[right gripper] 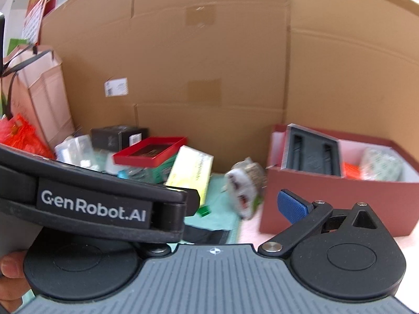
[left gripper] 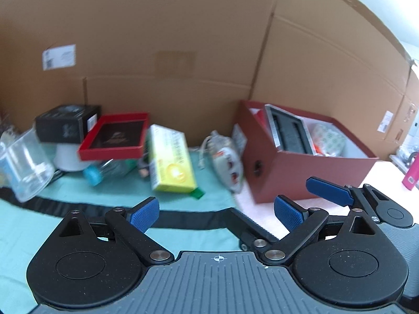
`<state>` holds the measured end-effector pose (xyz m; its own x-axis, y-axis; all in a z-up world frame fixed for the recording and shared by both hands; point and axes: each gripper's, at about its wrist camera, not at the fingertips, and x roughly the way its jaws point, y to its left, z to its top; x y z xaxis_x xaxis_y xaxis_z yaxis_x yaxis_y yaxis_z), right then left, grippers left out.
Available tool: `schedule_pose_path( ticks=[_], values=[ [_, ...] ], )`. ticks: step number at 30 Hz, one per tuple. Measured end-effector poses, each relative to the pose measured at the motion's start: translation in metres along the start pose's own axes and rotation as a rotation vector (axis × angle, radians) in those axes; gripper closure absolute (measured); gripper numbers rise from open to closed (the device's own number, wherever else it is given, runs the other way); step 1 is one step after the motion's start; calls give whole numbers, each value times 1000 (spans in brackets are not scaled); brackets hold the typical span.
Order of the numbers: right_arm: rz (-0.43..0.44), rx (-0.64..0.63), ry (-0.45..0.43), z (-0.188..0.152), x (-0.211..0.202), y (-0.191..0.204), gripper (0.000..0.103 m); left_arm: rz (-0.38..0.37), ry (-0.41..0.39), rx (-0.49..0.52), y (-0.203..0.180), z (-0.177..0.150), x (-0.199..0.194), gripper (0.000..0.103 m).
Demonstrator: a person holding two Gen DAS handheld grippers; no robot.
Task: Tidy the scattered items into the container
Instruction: 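Move both tools back toward the yellow medicine box on the cloth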
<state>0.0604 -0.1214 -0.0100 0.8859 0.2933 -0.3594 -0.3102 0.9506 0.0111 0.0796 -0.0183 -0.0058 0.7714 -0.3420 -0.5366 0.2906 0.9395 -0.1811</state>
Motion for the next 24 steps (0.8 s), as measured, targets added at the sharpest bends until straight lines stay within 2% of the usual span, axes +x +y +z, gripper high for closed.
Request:
schedule_pose_path(
  ticks=[10,20,24],
  values=[
    [29,-32,83,-7,45,29,0,11,32,-53,57,6,24,3],
    [34,-38,147,-9,91,31,4,24,59,-31,78,15,64,8],
    [43,-42,162,-7,108,30,7,1,89,-18,81,22,82,13]
  ],
)
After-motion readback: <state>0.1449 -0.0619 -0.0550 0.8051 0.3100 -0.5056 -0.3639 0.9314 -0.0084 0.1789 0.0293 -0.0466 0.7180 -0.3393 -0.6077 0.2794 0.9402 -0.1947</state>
